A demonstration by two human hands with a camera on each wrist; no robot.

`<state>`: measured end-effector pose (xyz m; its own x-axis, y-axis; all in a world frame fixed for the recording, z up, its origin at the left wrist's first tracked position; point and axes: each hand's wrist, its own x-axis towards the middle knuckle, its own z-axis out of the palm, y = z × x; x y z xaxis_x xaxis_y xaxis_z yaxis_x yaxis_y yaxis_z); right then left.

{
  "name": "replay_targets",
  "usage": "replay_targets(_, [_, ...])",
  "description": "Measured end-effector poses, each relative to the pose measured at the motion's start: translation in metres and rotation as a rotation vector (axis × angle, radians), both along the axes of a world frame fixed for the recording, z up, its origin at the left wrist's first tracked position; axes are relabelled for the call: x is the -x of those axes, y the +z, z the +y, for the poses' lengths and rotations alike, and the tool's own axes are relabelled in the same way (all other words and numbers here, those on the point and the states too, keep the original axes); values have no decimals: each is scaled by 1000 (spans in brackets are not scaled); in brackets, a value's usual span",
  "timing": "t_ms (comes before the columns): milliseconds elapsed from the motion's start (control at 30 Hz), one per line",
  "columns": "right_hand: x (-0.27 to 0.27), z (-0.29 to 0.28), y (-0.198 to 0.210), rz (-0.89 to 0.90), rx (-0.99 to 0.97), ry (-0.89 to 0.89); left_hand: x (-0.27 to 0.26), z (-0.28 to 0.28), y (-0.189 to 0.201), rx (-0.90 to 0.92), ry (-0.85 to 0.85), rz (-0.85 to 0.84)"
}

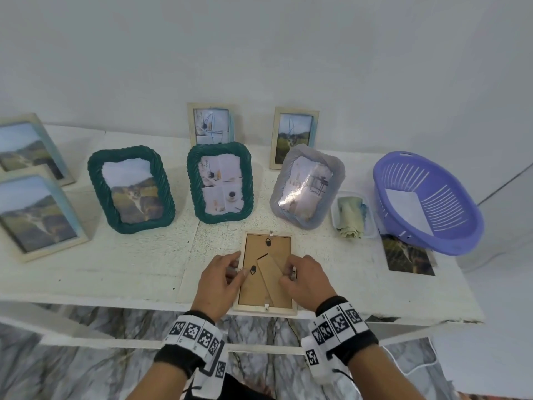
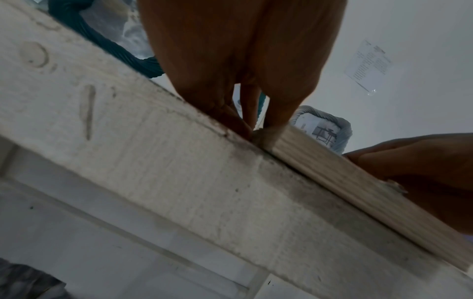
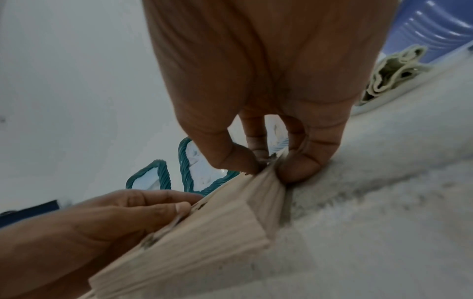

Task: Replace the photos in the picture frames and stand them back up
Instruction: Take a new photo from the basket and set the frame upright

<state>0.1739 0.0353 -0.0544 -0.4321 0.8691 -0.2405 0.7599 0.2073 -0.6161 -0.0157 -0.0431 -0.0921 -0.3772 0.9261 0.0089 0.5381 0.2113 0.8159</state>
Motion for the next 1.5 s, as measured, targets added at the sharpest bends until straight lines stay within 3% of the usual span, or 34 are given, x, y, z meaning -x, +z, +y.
replay_targets(367, [-20, -4, -9, 229, 73, -102, -2, -3, -3, -4, -5, 27])
replay_targets(733, [-20, -7, -17, 247, 30, -130, -11, 8, 6, 96, 143, 137])
replay_targets(933, [-19, -9, -18, 226, 21, -135, -13, 11, 12, 109, 188, 60])
replay_targets(1100, [-15, 8, 2, 87, 21, -98, -10, 0, 4, 35, 122, 14])
replay_targets(1333, [15, 40, 22, -151, -272, 25, -10, -9, -5, -80, 47, 42])
replay_targets(1500, [36, 59, 21, -302, -220, 164, -8, -7, -4, -92, 65, -8])
